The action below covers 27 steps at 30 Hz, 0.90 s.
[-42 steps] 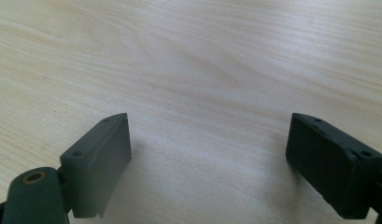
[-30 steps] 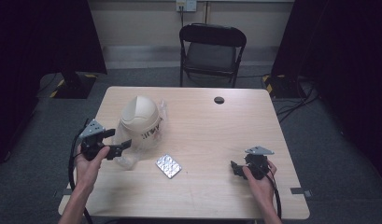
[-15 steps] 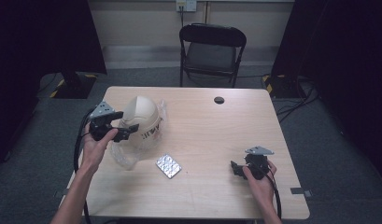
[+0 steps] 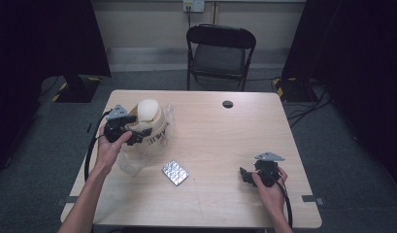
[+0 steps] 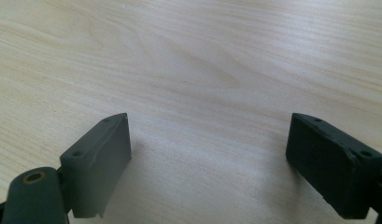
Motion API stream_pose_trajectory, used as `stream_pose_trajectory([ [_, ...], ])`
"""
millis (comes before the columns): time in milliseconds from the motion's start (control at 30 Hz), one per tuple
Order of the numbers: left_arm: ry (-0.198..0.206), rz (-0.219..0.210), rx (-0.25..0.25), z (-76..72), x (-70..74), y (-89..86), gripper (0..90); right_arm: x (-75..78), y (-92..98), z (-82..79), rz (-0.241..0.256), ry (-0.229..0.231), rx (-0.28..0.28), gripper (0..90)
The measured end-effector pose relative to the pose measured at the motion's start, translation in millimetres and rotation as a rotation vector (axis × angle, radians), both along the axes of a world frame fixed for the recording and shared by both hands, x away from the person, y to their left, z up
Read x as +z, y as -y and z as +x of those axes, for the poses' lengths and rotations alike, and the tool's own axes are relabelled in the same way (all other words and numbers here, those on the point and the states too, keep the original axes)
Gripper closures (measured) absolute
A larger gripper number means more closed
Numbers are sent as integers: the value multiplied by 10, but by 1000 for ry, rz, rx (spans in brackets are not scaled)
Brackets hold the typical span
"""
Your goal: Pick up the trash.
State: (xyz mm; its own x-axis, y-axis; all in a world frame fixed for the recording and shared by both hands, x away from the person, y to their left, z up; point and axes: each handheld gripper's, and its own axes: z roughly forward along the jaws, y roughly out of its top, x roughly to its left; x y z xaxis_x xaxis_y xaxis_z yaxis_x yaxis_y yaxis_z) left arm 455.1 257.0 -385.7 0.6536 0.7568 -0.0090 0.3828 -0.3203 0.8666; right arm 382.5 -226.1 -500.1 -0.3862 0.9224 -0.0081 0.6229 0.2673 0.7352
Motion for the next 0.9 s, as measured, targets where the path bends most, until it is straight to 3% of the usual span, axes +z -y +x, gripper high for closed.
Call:
stream_pose_trajectory([
  [100,-39,-20,-14,77,-54,-27,115,0,0,0,0,0,0,130],
  [200,-49,-38,-35,118,-86,-24,99,0,0,0,0,0,0,130],
  [300,-59,-11,-59,144,-111,6,115,0,0,0,0,0,0,130],
  [367,-49,17,-82,162,-127,27,124,0,0,0,0,0,0,130],
  [500,-63,21,-109,210,-166,53,156,0,0,0,0,0,0,131],
  [600,-58,60,-112,220,-164,103,154,0,1,0,-1,1,1,131],
  [700,-48,61,-116,220,-165,106,159,0,0,0,0,0,0,130],
  [733,-49,40,-114,218,-157,85,159,0,0,0,0,0,0,130],
  [900,-47,24,-103,178,-110,29,154,0,0,0,0,1,1,130],
])
